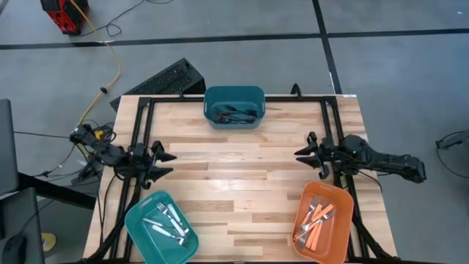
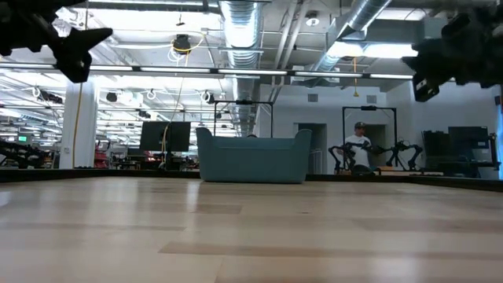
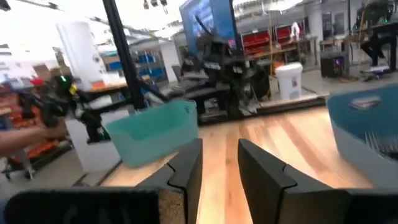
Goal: Sort silverware by color (type)
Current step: Return to Home Position
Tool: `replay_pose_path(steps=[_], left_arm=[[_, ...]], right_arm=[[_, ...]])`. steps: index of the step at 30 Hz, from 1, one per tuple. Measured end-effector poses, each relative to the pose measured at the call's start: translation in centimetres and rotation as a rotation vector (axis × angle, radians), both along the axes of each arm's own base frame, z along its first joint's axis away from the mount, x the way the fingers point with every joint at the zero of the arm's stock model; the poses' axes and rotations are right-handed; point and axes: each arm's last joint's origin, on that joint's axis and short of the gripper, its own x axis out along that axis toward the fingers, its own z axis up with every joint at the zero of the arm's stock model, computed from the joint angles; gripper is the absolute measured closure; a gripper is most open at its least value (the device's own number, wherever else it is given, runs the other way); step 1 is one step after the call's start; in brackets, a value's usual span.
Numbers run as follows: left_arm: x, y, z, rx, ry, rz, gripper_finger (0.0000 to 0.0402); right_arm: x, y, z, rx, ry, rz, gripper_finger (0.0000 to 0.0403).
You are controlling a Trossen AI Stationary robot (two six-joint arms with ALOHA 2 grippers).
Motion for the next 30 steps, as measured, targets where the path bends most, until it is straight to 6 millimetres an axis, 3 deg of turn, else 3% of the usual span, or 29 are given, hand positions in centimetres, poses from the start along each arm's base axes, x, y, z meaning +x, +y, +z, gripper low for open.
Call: replay_pose_path(steps=[5,14,21,30], left_arm=[[-0.1,-0.4,-0.3,-0.006,0.028,-0.056,0.0167],[-0.1,-0.4,-1.4,0.027,0.122,0.023,0.0167],[-0.1,-0.9,-1.4,0.033,0.120,-0.147,0.0167],[-0.1,-0.9,-2.0,0.101,0.173,-0.160,0.0167]], right_arm=[[0.1,0.2,-0.7,-0.042,0.031,-0.003,0.0275],[0.2,0.2,-0.9,-0.123,0.053,-0.061,0.0275],[0.2,0.1,-1.0,-0.121,0.060,-0.071,0.0275],[0.2,0.1,-1.1,-0.121,0.064,-0.067,0.0275]])
